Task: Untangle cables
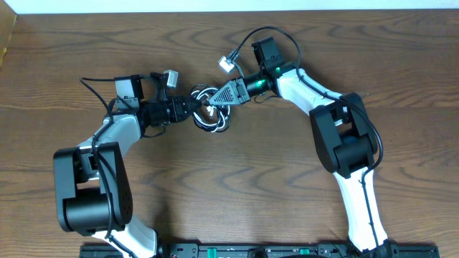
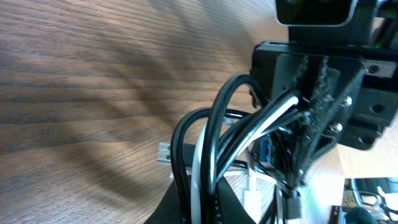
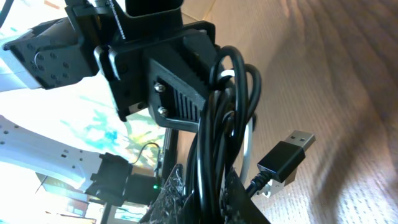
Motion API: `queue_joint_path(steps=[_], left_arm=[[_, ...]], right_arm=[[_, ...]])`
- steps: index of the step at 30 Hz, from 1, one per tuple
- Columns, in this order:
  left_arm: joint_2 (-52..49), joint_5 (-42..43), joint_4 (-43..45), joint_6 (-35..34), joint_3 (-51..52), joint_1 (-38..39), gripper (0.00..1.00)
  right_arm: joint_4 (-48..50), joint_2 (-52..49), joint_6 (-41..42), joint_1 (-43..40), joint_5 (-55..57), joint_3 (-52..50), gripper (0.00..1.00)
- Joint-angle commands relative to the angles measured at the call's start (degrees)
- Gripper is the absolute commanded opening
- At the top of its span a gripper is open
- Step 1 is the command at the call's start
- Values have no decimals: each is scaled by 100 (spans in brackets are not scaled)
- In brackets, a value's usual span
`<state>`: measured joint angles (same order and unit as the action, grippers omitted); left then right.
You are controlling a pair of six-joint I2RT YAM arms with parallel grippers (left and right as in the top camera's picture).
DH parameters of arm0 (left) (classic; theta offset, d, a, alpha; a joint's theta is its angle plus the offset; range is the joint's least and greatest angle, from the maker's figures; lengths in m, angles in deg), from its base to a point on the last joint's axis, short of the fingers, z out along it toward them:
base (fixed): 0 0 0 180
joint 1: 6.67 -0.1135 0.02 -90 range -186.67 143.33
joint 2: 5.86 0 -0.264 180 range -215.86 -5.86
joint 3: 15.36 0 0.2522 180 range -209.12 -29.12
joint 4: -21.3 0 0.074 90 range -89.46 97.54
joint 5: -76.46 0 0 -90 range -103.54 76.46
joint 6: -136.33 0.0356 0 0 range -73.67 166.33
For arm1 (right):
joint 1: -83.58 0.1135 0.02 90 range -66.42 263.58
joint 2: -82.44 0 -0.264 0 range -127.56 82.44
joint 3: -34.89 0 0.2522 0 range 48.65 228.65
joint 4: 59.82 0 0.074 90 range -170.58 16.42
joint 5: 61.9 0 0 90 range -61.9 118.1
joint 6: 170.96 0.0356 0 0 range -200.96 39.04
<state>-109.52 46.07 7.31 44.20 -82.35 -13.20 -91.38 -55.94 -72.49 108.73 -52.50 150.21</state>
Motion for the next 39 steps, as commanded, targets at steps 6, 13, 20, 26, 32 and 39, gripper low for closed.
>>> queue_joint_path(steps=[6, 13, 20, 26, 32, 39], left_arm=[[74, -2448, -481, -997, -61, 37, 8], [74, -2728, -553, -1174, -61, 50, 8], [74, -2726, -553, -1196, -61, 50, 8], [74, -2708, -551, -1196, -61, 50, 8], [74, -2704, -531, -1193, -61, 50, 8], [74, -2546, -492, -1189, -61, 50, 8]], right_arm=[[4, 4, -455, 170, -894, 20, 3], [7, 4, -474, 92, -894, 20, 49], [31, 4, -472, 22, -859, 20, 61], [-317, 4, -468, -98, 341, 20, 61], [-1294, 4, -470, -173, 2365, 20, 59], [-1456, 87, -509, -179, 2669, 22, 50]])
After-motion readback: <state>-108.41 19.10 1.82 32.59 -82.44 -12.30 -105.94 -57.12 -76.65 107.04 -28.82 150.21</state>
